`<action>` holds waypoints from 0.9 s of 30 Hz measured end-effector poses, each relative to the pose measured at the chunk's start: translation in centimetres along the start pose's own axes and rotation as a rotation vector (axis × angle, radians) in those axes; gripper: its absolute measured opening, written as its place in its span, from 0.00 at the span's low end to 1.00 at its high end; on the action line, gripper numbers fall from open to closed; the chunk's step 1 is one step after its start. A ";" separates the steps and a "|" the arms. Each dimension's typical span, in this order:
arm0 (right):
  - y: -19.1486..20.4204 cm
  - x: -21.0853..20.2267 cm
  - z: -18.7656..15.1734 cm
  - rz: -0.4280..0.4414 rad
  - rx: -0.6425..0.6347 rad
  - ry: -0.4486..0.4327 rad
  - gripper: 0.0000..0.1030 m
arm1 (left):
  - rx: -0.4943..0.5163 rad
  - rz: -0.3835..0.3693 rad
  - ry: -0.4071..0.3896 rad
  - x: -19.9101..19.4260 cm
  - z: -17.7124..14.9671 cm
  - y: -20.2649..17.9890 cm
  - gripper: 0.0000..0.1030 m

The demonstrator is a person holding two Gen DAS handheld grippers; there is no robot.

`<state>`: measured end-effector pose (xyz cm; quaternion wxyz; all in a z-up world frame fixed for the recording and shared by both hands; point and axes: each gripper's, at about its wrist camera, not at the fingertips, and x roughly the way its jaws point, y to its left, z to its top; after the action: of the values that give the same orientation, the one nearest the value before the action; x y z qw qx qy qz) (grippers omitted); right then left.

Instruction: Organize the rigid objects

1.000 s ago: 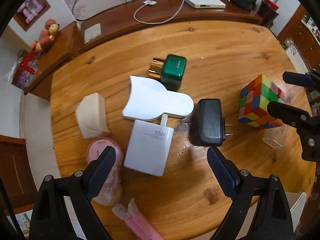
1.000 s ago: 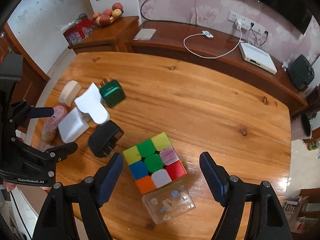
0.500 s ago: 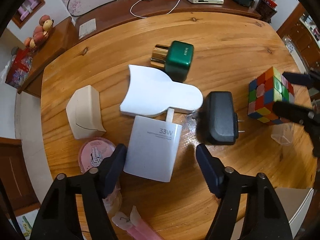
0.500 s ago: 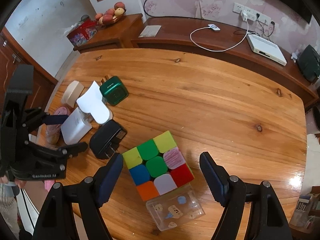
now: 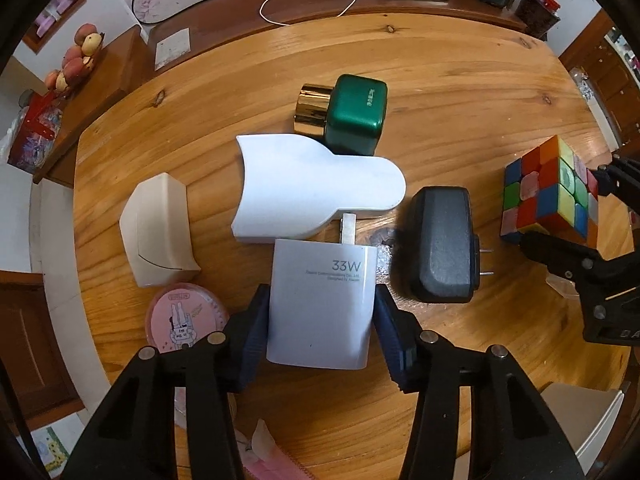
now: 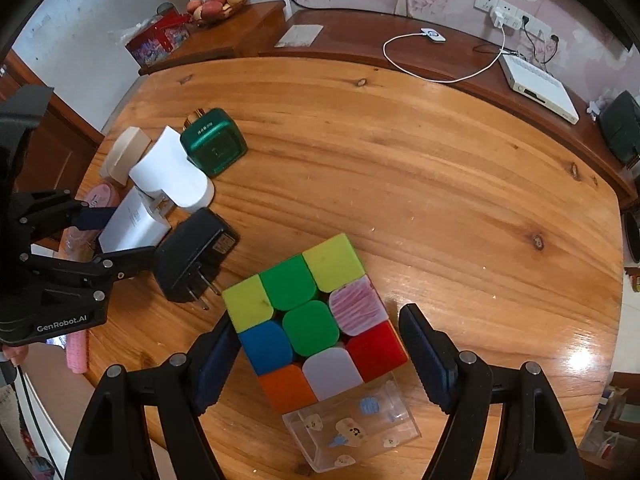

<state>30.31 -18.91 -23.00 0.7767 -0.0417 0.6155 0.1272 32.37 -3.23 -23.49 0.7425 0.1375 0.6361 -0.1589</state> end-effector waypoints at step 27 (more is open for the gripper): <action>0.6 -3.6 -3.3 -0.020 0.046 -0.076 0.61 | -0.162 -0.075 -0.043 -1.1 -2.6 0.1 0.49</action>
<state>26.30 -19.58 -20.25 0.8017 -0.0254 0.5876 0.1067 29.92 -2.05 -22.81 0.7581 0.0496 0.6356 -0.1374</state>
